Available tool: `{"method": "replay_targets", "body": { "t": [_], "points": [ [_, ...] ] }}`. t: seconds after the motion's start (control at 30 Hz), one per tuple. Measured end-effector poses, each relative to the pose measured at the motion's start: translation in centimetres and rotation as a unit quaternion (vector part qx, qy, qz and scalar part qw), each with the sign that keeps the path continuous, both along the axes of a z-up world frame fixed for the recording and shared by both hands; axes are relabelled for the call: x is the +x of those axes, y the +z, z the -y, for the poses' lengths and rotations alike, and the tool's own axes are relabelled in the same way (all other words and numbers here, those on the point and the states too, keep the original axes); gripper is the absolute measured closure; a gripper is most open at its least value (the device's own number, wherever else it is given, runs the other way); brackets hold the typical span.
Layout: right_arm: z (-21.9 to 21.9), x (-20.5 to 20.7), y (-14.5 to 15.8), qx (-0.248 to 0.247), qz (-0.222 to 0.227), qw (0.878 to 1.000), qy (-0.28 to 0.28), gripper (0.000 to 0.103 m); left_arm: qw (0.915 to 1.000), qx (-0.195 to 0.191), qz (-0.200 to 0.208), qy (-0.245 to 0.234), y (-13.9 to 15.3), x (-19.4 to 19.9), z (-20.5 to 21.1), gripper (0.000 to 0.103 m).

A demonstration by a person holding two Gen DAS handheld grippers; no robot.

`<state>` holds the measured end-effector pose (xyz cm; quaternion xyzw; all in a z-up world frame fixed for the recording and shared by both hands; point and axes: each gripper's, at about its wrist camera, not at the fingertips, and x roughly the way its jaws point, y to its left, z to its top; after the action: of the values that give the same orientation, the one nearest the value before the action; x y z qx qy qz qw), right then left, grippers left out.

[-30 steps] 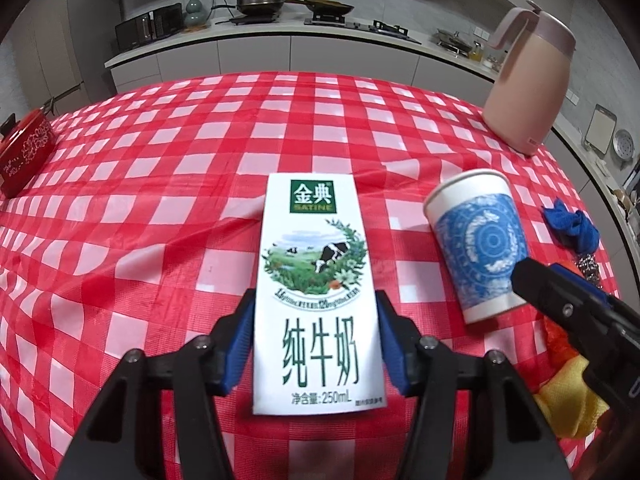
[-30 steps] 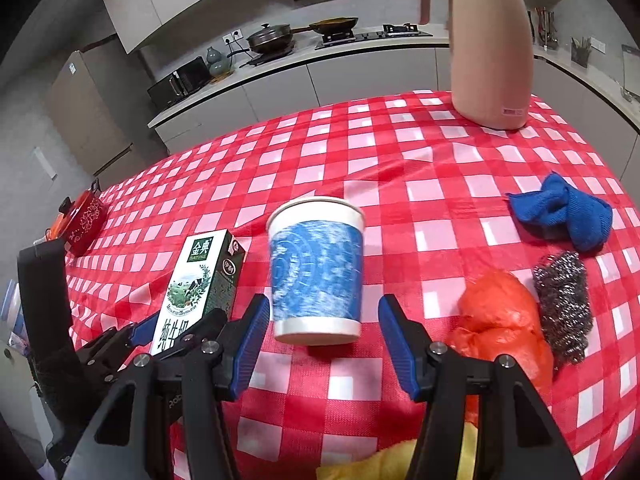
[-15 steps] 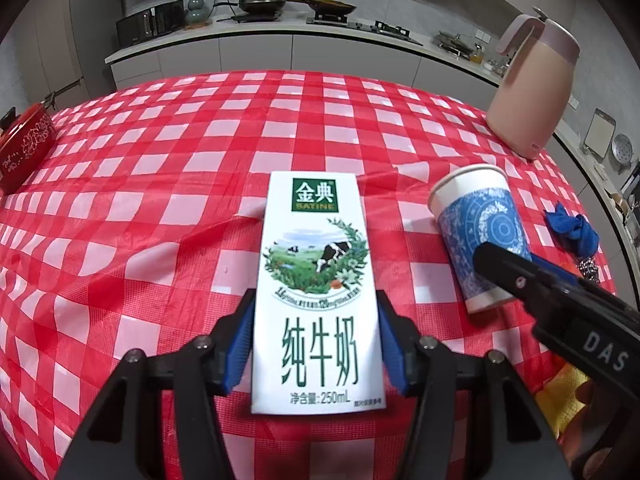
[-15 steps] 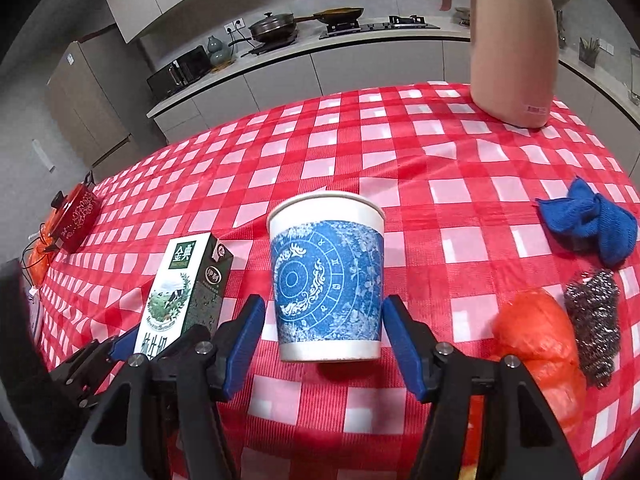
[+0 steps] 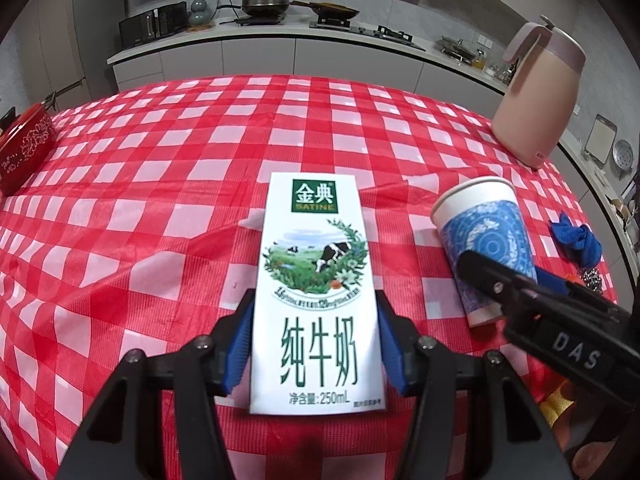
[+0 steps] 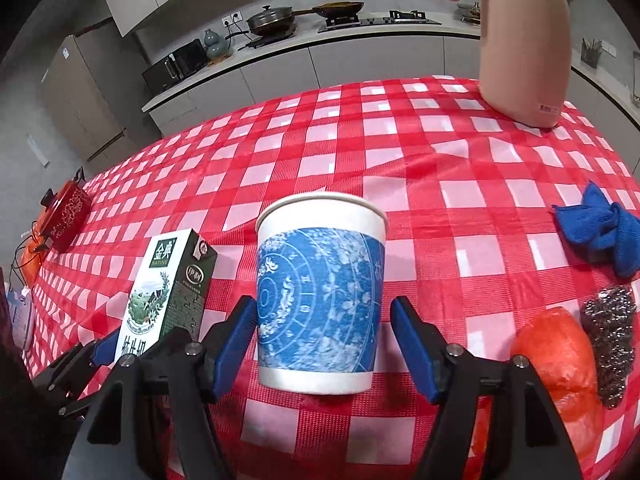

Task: Collect trash
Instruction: 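Grasp the milk carton with the left tool while the right tool grasps the blue cup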

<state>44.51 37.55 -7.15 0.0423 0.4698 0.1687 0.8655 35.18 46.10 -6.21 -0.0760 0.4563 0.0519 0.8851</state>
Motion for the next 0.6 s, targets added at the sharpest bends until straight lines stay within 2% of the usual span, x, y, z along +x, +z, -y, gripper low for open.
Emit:
{"method": "replay_targets", "body": {
  "t": [0.03,0.07,0.17,0.6],
  "points": [
    [0.0,0.0,-0.2,0.001,-0.001,1.000,0.000,0.033,1.0000,0.000,0.001,0.000,0.0,0.0,0.0,0.047],
    [0.0,0.0,-0.3,0.004,-0.003,1.000,0.001,0.040,1.0000,0.000,0.002,0.000,0.0,-0.1,0.0,0.047],
    [0.3,-0.2,-0.2,0.006,0.003,1.000,-0.002,0.042,1.0000,0.000,0.009,0.001,0.2,-0.3,0.1,0.047],
    [2.9,-3.7,3.1,0.034,0.039,0.999,0.002,0.043,0.9991,0.002,0.042,-0.004,3.2,-2.8,2.5,0.048]
  ]
}}
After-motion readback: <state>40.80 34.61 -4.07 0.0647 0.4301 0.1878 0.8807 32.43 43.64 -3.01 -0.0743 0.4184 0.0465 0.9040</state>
